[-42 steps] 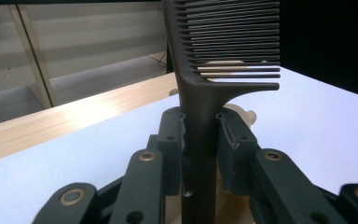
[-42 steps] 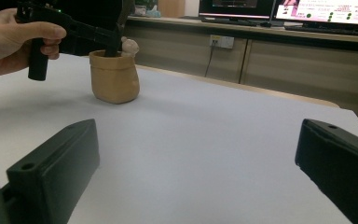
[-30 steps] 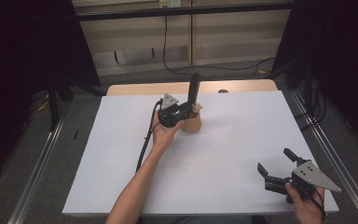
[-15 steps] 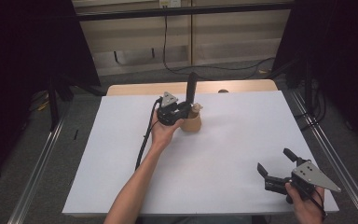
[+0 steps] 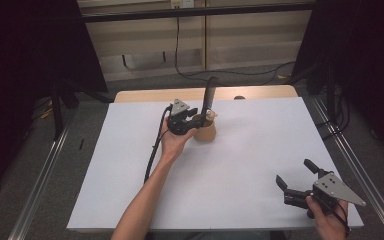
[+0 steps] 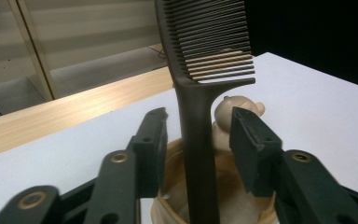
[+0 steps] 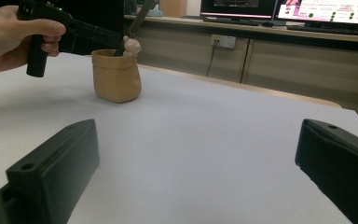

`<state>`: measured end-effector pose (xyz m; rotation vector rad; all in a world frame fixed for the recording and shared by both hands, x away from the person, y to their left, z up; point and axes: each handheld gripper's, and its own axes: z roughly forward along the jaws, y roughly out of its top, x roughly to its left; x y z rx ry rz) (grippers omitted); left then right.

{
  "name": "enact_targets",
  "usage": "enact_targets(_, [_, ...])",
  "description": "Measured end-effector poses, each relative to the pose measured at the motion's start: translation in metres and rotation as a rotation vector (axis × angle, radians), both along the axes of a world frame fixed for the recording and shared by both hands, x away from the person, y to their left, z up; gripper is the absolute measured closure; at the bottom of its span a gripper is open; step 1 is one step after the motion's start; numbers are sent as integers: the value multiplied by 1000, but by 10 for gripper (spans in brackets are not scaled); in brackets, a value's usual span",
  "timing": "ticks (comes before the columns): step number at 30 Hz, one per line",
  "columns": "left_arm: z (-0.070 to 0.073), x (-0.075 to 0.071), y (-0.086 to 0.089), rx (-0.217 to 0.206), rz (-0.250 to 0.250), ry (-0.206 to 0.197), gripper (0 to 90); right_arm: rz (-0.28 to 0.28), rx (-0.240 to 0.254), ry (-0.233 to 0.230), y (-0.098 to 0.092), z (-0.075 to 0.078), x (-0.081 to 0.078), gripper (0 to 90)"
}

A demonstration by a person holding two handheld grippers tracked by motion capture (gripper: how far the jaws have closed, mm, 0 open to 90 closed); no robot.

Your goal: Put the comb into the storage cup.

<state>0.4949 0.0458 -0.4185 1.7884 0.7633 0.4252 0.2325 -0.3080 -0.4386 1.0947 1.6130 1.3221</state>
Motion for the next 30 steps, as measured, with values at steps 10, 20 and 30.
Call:
enact_targets(10, [5, -5, 3, -14, 16, -11, 290, -7, 0, -1, 0, 0, -1, 0])
enact_targets(20, [8, -9, 7, 33, 50, -41, 72, -12, -2, 1, -1, 0, -1, 0])
enact_targets(30, [12, -14, 16, 0, 42, -11, 21, -14, 6, 0, -3, -1, 0, 0])
